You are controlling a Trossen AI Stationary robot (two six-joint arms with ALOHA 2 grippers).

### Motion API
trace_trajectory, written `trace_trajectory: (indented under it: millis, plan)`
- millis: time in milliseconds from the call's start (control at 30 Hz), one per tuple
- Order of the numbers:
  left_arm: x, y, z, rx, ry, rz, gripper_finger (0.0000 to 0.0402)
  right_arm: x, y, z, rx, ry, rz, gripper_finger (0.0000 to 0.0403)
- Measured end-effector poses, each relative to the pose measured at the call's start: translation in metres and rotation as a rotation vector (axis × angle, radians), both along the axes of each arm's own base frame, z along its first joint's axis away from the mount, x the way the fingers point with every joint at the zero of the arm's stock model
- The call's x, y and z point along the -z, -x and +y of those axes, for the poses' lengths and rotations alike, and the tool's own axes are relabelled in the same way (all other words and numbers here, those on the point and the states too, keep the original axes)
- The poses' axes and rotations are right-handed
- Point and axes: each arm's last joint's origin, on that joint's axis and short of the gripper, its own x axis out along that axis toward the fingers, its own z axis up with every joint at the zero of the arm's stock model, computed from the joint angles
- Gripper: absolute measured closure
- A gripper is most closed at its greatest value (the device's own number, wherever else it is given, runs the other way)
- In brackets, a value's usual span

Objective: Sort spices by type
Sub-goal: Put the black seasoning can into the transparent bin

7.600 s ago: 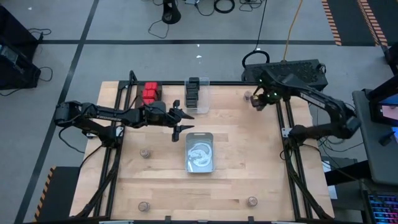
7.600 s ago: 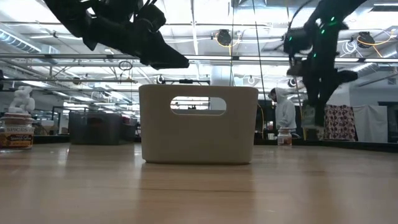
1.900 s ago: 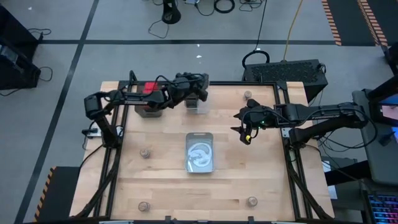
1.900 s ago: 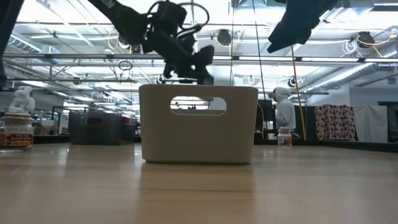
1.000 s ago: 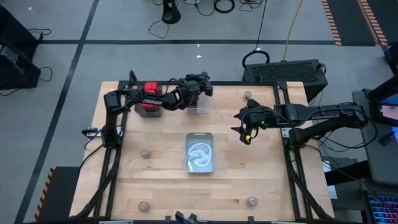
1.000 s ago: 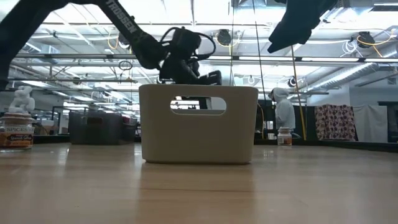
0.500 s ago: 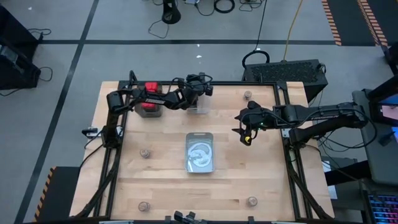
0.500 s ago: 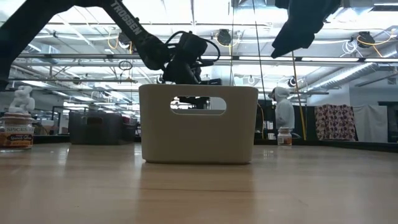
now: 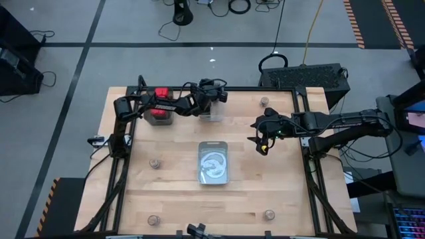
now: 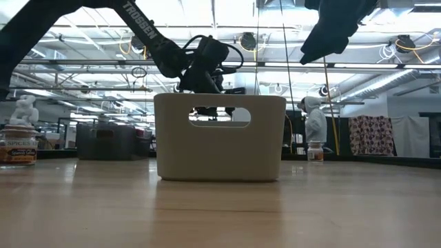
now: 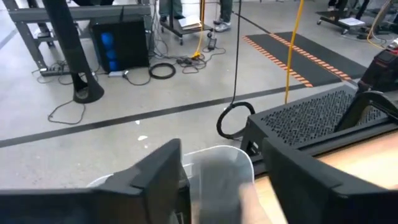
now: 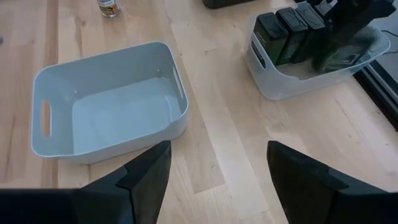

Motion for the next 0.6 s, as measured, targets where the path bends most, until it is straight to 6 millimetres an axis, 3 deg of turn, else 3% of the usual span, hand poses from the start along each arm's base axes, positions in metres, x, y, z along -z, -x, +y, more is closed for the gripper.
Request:
trace_trajectory:
  millis: [167, 600]
  plan:
    - [0.0, -0.0002, -0.0005, 0.002, 0.0, 0.0, 0.0127, 0.0, 0.0, 0.0, 0.006, -0.007, -0.002, 0.0156]
    - [0.0001, -0.0002, -0.0004, 0.005, 0.001, 0.002, 0.0121, 0.0002, 0.0, 0.0, 0.007, -0.007, -0.001, 0.0156]
